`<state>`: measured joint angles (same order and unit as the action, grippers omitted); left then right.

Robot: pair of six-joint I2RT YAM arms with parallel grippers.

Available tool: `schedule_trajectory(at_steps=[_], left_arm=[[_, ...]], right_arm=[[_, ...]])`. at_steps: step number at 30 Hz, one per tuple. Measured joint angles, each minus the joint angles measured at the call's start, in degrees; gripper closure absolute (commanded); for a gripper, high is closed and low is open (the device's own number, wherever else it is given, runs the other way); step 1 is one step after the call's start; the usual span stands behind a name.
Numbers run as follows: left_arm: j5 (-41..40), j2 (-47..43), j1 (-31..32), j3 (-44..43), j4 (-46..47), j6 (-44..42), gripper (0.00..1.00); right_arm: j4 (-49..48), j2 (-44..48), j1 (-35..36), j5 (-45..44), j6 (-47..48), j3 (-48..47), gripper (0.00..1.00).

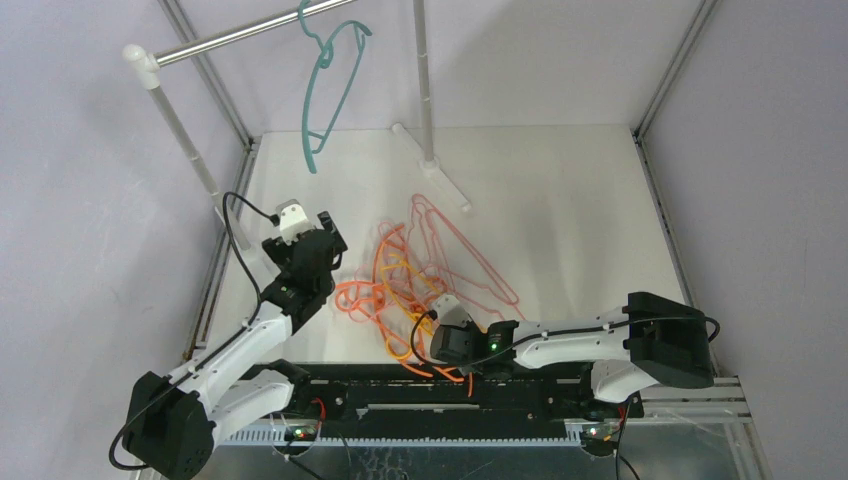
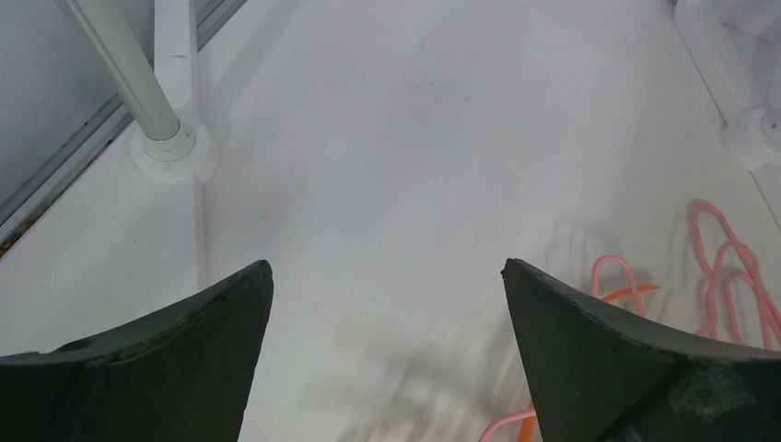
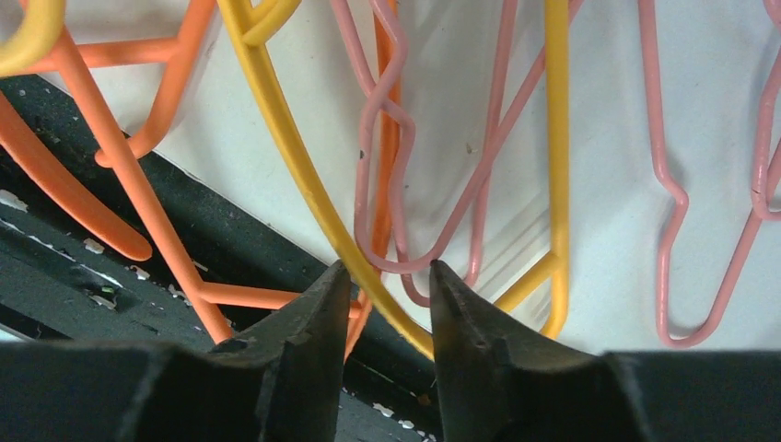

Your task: Organize the hangers

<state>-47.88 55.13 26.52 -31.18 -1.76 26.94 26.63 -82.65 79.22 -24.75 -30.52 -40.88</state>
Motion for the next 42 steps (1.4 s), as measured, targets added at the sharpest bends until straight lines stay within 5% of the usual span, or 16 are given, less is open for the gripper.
schedule_trajectory(at_steps=[8,18,32,42], left_arm=[[0.0,0.0,0.0,0.0,0.0,0.0,0.0],[0.0,0.0,0.0,0.0,0.0,0.0,0.01],[-0.3,-0.6,0.0,0.0,0.0,0.0,0.01],[-1.0,-1.1,0.0,0.0,0.0,0.0,0.01]], right_arm=[[0.8,2.7,0.0,0.2,-0.2,0.0,0.84],[2.0,11.6,-0.5,2.4,1.3,-3.6,1.0],[-2.3,17.4,-8.9,8.7,4.7,-4.7,1.0],[-10.0,29.8,-24.3,20.2,5.3,-10.7,1.0]])
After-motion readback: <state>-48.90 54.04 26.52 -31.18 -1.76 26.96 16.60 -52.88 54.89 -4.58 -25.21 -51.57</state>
